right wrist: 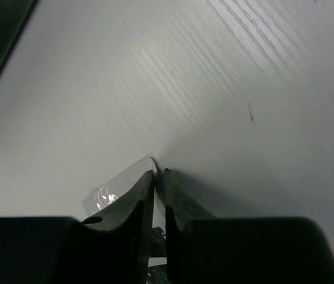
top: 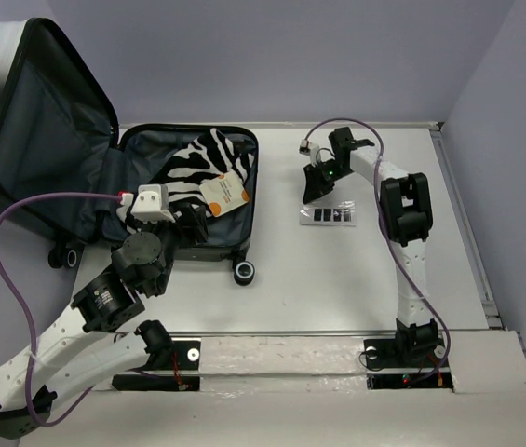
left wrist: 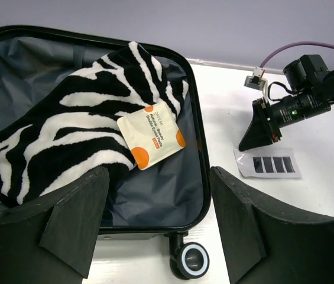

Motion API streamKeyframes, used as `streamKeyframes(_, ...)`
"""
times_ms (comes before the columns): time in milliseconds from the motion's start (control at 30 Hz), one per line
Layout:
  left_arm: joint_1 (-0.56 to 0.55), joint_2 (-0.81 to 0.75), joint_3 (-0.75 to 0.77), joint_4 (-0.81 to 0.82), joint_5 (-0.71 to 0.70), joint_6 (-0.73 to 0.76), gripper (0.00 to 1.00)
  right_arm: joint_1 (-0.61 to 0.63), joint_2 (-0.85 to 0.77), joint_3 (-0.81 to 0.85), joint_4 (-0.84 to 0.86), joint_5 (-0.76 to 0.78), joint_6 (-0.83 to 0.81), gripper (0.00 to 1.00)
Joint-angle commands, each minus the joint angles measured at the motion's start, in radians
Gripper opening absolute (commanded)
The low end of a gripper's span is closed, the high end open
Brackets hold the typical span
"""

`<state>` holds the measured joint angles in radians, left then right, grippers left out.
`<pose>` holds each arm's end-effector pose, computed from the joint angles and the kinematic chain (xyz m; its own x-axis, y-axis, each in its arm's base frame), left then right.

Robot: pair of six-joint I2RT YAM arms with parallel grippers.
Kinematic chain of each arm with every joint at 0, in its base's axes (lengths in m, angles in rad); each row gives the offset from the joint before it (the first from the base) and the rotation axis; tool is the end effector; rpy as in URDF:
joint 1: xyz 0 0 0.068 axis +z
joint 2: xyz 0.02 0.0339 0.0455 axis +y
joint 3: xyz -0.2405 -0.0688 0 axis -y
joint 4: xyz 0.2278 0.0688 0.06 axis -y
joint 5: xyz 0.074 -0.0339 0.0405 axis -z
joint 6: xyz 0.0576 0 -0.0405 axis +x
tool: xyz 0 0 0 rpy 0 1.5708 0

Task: Pack the luggage

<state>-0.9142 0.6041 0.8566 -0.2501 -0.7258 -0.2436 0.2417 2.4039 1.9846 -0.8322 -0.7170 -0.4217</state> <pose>0.1186 -0.0913 0.3654 -0.0438 -0.2388 -0.9701 0.1821 0.9528 -0.2427 0.4447 0.1486 0.1258 -0.6853 -0.4867 -0.5418 -0.7247 0.5297 0.4408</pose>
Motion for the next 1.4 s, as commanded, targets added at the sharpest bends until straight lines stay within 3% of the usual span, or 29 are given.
streamKeyframes(0, 0.006, -0.017, -0.011, 0.055, -0.009, 0.017, 0.8, -0.016, -0.038, -0.038, 0.025, 0.021, 0.018, 0.07)
streamKeyframes(267, 0.006, -0.026, -0.011, 0.055, -0.001, 0.013, 0.8, -0.056, -0.124, -0.087, 0.181, -0.009, 0.185, 0.07)
streamKeyframes(567, 0.006, -0.046, -0.013, 0.06, 0.005, 0.013, 0.8, -0.056, -0.347, -0.299, 0.436, 0.03, 0.443, 0.07)
streamKeyframes(1000, 0.006, -0.032, -0.013, 0.063, 0.017, 0.013, 0.8, -0.056, -0.571, -0.532, 0.613, 0.019, 0.597, 0.07)
streamKeyframes(1367, 0.009, -0.02, -0.013, 0.063, 0.022, 0.013, 0.8, 0.01, -0.788, -0.563, 0.617, 0.086, 0.629, 0.07)
